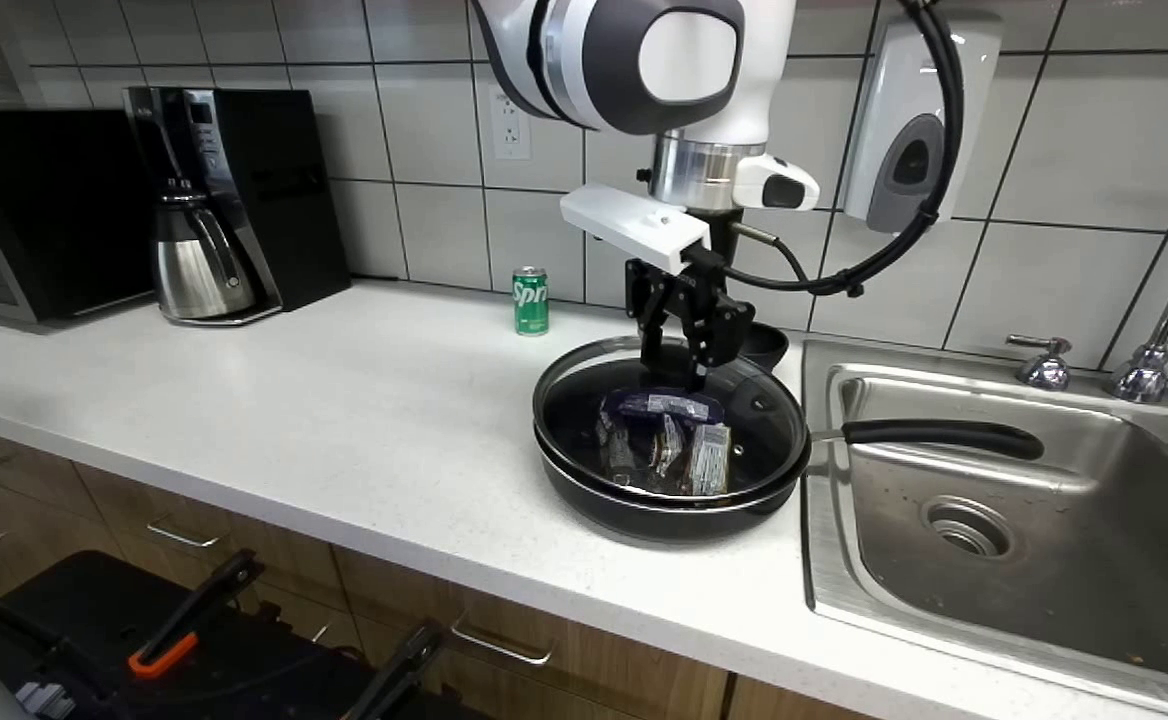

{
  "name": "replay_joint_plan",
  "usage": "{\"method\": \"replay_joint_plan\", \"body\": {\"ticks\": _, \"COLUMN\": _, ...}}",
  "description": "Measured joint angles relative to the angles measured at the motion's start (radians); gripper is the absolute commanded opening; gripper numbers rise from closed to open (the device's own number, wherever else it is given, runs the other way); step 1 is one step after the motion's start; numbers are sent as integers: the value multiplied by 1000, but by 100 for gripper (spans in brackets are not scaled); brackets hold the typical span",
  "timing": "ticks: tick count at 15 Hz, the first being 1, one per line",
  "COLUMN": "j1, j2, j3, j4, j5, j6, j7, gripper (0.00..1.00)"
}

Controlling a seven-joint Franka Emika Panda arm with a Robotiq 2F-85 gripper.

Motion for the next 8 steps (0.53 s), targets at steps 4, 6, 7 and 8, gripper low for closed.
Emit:
{"method": "replay_joint_plan", "body": {"ticks": 4, "j1": -2, "j2": 3, "j3": 0, "j4": 1, "j5": 0, "j6": -4, "j7": 0, "gripper": 39}}
{"method": "replay_joint_plan", "body": {"ticks": 6, "j1": -2, "j2": 3, "j3": 0, "j4": 4, "j5": -2, "j6": -9, "j7": 0, "gripper": 39}}
{"method": "replay_joint_plan", "body": {"ticks": 7, "j1": -2, "j2": 3, "j3": 0, "j4": 6, "j5": -4, "j6": -12, "j7": 0, "gripper": 39}}
{"method": "replay_joint_plan", "body": {"ticks": 8, "j1": -2, "j2": 3, "j3": 0, "j4": 8, "j5": -8, "j6": -16, "j7": 0, "gripper": 39}}
